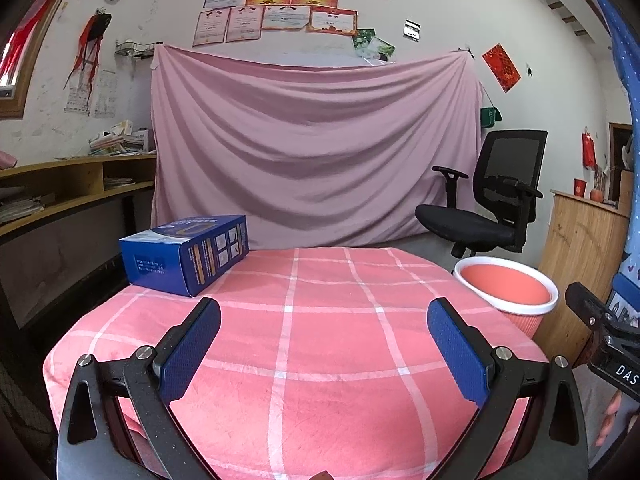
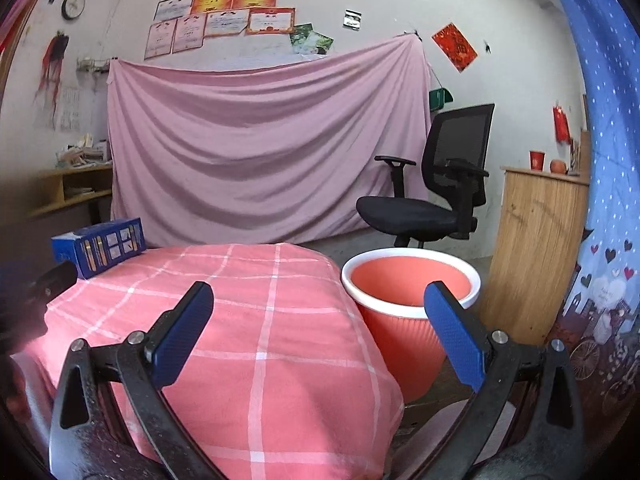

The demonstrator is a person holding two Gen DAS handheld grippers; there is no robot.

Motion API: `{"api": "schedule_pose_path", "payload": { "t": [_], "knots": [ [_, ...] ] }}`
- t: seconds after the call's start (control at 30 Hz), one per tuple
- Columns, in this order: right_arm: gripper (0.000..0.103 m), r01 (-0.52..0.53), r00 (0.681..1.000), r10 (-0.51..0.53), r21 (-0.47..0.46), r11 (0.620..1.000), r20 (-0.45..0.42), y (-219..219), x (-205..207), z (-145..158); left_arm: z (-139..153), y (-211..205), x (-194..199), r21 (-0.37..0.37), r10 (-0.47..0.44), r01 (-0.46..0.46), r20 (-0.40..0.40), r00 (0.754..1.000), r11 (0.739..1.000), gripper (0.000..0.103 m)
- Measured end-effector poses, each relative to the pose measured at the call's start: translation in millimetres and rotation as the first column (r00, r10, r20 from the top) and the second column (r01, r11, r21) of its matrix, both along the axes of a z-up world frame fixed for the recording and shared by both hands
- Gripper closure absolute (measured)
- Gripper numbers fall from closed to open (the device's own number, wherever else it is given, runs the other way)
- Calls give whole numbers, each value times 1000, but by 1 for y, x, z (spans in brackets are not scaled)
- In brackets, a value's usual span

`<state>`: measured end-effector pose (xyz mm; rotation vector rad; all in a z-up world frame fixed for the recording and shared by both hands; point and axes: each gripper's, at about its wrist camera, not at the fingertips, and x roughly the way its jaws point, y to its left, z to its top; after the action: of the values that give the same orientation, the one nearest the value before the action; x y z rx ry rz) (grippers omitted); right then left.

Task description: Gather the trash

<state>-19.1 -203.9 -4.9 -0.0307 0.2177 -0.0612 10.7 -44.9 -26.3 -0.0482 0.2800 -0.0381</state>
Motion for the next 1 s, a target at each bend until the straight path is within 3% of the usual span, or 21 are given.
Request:
{"api": "schedule_pose_path", "payload": {
  "t": [1.0],
  "knots": [
    [0,-14,998,15,18,1000,-57,-3,12,-11,-12,6,6,4,-4,4,-32,999,1000,2]
  ]
}}
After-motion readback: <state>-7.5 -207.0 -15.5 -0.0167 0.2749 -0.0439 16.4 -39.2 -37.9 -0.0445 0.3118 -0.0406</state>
